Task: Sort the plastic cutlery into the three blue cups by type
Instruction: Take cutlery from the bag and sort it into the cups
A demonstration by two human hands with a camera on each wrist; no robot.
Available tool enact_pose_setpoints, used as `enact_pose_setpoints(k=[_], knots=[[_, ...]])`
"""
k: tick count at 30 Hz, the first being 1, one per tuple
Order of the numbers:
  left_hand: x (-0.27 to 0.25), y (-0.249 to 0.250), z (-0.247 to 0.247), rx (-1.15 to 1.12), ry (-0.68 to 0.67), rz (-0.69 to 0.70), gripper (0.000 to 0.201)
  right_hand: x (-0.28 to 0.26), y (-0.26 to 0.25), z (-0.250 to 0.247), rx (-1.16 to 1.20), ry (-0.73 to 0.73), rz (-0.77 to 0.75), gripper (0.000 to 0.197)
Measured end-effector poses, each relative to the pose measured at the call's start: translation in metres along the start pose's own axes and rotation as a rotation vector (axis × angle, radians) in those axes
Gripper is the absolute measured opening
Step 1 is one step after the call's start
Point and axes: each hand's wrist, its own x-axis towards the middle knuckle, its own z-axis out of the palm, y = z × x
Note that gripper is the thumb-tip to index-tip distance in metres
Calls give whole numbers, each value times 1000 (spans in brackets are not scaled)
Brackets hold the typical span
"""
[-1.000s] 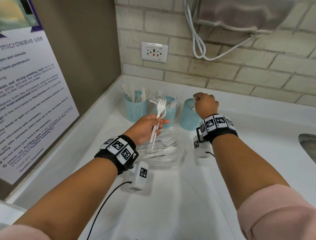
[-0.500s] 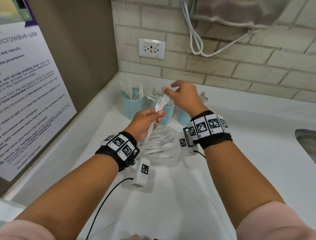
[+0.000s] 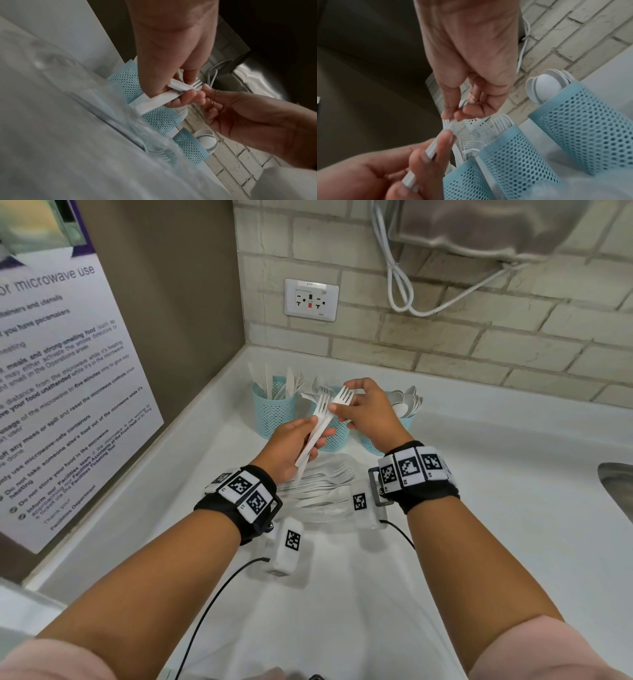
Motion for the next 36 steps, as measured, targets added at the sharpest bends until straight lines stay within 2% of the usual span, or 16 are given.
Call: enact_pose_setpoints(k=[3, 9, 14, 18, 22, 24, 27, 32, 36], knots=[[-2, 1, -2, -8, -11, -7, 23, -2, 2, -2, 85, -26, 52, 40], [-2, -2, -2, 131, 28, 49, 17, -4, 3, 2, 357, -97, 160, 34], [-3, -4, -1, 166, 42, 54, 21, -3, 3, 4, 169, -78, 125, 25], [-6, -4, 2, 216, 31, 52, 24, -4, 8, 8, 77, -151, 67, 34], [-5, -7, 4, 270, 53, 76, 27, -6, 9, 13, 57, -190, 35, 30], [-4, -10, 4, 286, 63, 95, 29, -4, 10, 16, 48, -178, 43, 29], [-4, -13, 5, 308, 32, 95, 31, -3, 17, 21, -112, -105, 5, 31], [-6, -12, 3, 440, -108, 42, 30, 3, 27, 7, -64, -12, 94, 26], [-3, -9, -3, 460, -139, 12, 32, 16, 17, -12, -98, 106, 101, 23]])
